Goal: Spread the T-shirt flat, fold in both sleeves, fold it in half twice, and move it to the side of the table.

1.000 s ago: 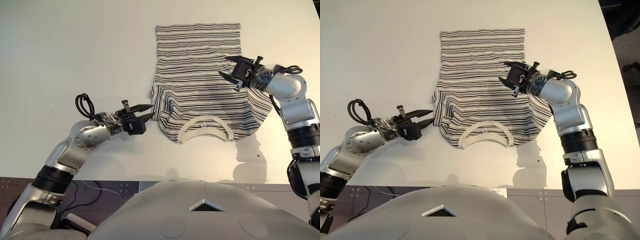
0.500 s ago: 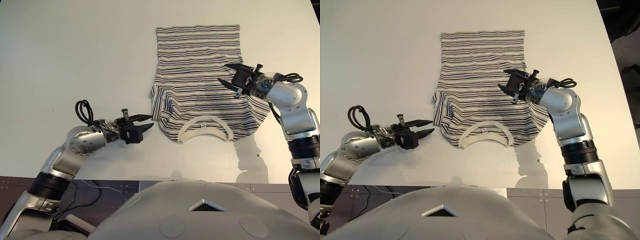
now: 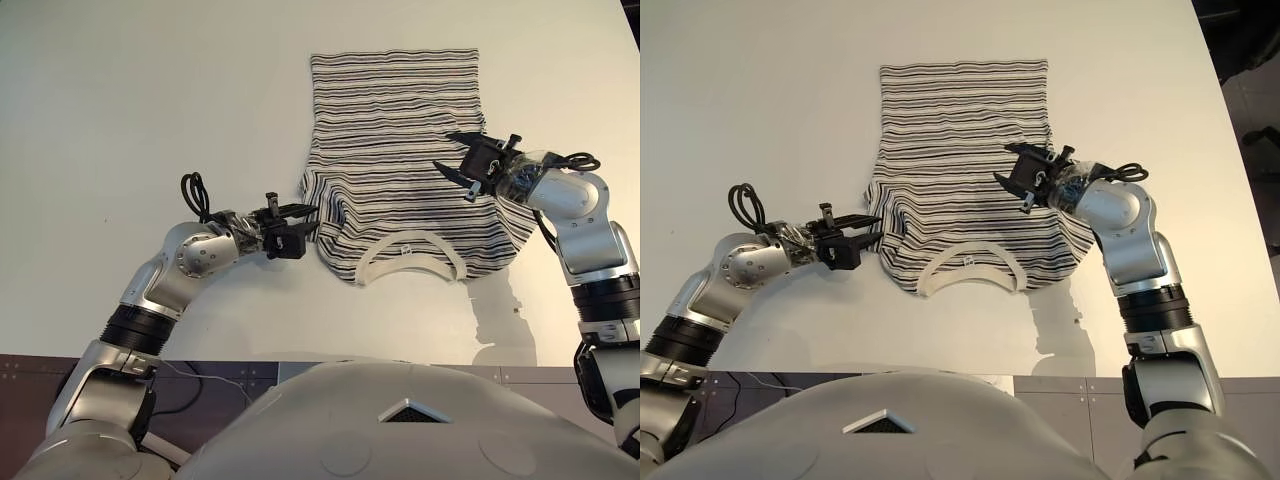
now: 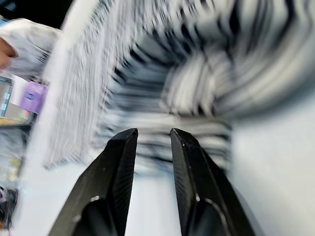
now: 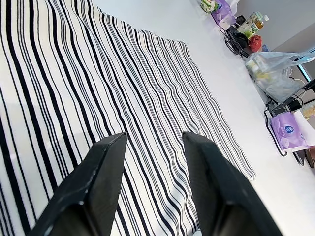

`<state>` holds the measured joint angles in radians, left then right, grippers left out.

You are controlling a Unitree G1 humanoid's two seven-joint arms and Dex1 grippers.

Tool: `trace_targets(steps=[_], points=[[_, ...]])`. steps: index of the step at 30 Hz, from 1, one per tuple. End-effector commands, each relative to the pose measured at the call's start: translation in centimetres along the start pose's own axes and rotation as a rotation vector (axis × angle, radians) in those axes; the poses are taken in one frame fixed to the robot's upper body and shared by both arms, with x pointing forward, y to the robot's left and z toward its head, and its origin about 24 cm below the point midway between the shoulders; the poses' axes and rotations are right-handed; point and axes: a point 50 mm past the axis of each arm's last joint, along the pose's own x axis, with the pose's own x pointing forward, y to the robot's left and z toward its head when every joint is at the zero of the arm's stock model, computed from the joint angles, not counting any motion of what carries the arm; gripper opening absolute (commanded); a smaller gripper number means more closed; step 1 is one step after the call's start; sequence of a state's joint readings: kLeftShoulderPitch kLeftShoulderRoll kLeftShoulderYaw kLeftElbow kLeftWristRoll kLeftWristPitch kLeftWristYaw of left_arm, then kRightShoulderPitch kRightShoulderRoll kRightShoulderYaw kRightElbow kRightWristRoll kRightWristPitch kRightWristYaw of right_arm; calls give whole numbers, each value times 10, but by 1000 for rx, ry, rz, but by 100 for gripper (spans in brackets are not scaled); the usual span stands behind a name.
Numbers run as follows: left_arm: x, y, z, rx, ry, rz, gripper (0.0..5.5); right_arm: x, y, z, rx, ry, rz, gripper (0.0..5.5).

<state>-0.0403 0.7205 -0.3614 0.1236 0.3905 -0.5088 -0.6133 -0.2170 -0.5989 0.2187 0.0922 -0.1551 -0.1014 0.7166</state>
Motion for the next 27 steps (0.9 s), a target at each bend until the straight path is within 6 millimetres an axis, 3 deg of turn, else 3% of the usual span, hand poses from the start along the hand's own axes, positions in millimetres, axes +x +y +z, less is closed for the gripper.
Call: trace_targets(steps=[1, 5, 9, 13, 19, 24, 27], points=[[-14, -29, -9, 25, 44, -186, 123, -3, -1, 2, -4, 3, 3, 207], [-45, -45, -17, 102, 48, -341, 123, -15, 2, -3, -4, 31, 1, 207], [-74, -35, -17, 226, -14, -370, 123, -34, 10, -12, -24, 84, 51, 207], [-84, -24, -18, 338, -94, -357, 123, -47, 28, -20, -38, 120, 157, 207], [-89, -17, -35, 390, -46, -344, 123, -55, 39, -25, -22, 155, 226, 207], [-98, -16, -41, 380, -28, -317, 123, -64, 23, -19, 21, 142, 181, 207], [-108, 0, -33, 298, -39, -134, 123, -68, 11, -15, 13, 141, 147, 207]])
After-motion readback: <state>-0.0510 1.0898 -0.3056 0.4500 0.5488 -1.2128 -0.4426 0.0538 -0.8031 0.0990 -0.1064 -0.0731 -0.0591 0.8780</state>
